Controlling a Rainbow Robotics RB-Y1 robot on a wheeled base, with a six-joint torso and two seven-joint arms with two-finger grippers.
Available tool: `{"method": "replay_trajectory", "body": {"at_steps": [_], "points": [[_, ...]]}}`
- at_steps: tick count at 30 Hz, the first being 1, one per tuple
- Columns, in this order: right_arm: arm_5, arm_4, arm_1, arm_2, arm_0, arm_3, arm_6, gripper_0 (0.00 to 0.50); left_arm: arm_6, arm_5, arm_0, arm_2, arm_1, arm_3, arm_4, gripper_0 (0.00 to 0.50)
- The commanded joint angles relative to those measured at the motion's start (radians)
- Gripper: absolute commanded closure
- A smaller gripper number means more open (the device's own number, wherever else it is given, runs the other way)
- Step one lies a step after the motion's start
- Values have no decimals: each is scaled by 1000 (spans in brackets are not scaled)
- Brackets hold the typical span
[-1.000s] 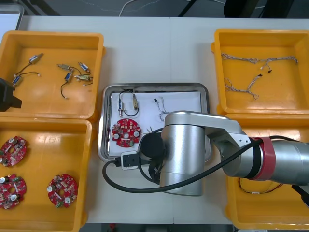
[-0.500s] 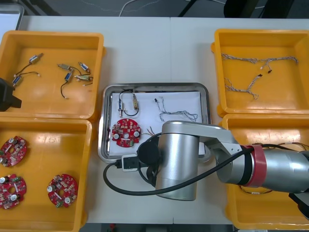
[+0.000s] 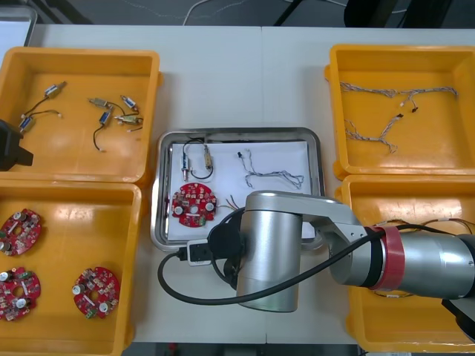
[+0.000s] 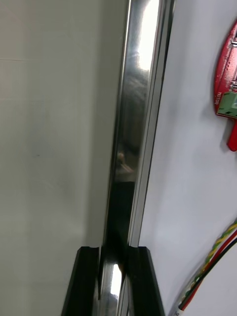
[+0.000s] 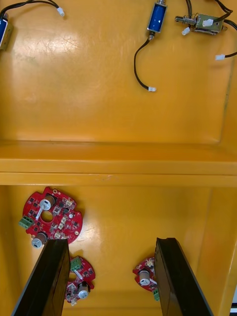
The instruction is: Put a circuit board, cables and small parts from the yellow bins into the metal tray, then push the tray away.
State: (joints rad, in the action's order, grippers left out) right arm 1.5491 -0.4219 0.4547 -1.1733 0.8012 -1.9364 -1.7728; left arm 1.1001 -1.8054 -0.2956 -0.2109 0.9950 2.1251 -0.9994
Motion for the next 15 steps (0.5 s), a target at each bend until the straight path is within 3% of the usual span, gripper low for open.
{"method": "replay_trajectory", "body": {"at_steps": [1,9,15], "points": [[-9,11,-21,-23,-10,-10,41,500,-92,3,15,11,25,26,8,0],[-57,12,24,-22,24,-10,62,500,-92,3,15,11,25,26,8,0],[-54,-31,50,-19,62,-12,124,500,-92,3,15,11,25,26,8,0]]}}
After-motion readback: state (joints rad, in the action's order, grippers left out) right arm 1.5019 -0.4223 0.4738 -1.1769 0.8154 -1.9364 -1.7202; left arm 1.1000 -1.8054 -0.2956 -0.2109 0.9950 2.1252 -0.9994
